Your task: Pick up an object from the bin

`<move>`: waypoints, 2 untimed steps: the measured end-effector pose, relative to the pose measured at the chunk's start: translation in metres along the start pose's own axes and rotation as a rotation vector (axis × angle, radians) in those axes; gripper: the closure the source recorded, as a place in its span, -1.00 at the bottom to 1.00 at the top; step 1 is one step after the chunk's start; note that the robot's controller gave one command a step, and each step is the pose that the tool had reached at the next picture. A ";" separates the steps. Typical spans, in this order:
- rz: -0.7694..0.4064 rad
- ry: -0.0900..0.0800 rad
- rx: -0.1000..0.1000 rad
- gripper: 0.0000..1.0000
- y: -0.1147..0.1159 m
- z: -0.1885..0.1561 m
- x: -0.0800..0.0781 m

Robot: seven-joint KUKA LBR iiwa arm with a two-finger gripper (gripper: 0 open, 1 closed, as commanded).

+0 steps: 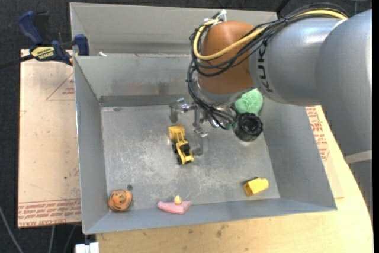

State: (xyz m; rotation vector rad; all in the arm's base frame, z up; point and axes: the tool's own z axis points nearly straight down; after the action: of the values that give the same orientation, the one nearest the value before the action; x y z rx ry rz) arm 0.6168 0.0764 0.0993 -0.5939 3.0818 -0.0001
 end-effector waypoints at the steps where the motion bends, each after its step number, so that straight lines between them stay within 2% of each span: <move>1: -0.308 -0.001 -0.002 -1.00 0.011 0.020 -0.003; 2: -0.573 -0.008 0.004 1.00 0.032 0.024 0.014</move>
Offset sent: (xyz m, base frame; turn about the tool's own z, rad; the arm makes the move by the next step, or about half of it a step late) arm -0.0296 0.0244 -0.0293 -0.5776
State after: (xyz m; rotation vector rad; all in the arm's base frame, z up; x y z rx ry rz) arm 0.5917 0.1012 0.0751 -1.4370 2.7804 -0.0053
